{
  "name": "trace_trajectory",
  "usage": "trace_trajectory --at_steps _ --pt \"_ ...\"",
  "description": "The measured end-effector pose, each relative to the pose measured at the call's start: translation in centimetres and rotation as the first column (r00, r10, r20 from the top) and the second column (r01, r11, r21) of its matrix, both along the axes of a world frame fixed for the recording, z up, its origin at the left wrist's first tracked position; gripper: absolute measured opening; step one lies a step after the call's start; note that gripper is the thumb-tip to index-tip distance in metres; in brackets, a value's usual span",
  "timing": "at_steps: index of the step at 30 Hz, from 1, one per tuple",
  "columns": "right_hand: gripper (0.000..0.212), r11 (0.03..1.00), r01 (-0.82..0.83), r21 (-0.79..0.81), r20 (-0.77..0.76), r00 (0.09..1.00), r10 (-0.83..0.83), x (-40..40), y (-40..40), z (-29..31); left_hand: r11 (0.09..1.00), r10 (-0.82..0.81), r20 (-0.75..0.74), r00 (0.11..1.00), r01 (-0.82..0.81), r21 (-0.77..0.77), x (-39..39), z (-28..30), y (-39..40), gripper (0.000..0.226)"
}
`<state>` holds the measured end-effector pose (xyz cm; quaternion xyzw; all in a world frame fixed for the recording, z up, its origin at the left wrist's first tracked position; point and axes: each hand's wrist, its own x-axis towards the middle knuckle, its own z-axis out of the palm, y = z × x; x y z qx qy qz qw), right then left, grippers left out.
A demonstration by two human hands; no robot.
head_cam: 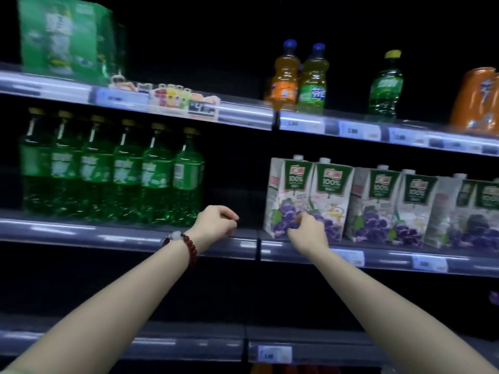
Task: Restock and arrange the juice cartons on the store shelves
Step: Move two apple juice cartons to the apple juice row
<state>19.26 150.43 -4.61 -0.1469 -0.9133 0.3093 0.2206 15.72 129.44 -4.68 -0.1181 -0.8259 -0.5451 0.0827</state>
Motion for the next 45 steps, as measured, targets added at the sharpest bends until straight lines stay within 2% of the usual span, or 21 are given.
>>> trace_trajectory --at_steps 4,8,13,18,21,26,36,41,45 --pt "0.015 0.974 -0.223 -0.045 0.043 0.973 0.225 -0.2 -7.5 -0.2 0.984 -0.016 -0.053 0.998 0.007 -0.177 1.9 0.1 -7.6 0.016" --pt "0.007 0.892 -0.424 -0.157 0.136 0.885 0.444 0.0 -16.4 -1.3 0.959 0.016 -0.068 0.998 -0.035 -0.283 3.9 -0.9 -16.7 0.013" --pt "0.010 0.801 -0.567 -0.192 0.211 0.773 0.598 -0.2 -27.9 -2.9 0.915 0.154 -0.026 0.988 -0.153 -0.374 7.3 -3.0 -28.6 0.019" --pt "0.009 0.667 -0.723 -0.178 0.320 0.599 0.734 0.0 -39.7 -4.0 0.835 0.354 -0.012 0.935 -0.322 -0.445 11.7 -4.7 -40.4 0.014" --pt "0.011 0.570 -0.813 -0.117 0.374 0.496 0.784 0.4 -46.7 -4.5 0.761 0.467 -0.021 0.884 -0.414 -0.500 14.7 -5.4 -46.8 0.012" --pt "0.011 0.397 -0.915 -0.068 0.395 0.340 0.853 0.9 -58.7 -5.5 0.606 0.663 -0.035 0.748 -0.563 -0.562 19.4 -6.5 -56.7 0.013" --pt "0.015 0.048 -0.999 0.023 0.401 0.053 0.915 -1.8 -82.3 -6.3 0.394 0.883 0.054 0.467 -0.673 -0.626 22.2 -6.6 -75.6 0.017" --pt "0.012 -0.030 -0.997 0.066 0.354 -0.005 0.935 -5.0 -93.2 -3.1 0.324 0.919 0.044 0.393 -0.686 -0.651 20.7 -3.5 -84.5 0.020" --pt "0.012 -0.058 -0.995 0.086 0.311 -0.028 0.950 -7.1 -100.3 -1.5 0.297 0.930 0.027 0.366 -0.707 -0.642 19.0 -2.5 -90.7 0.018"
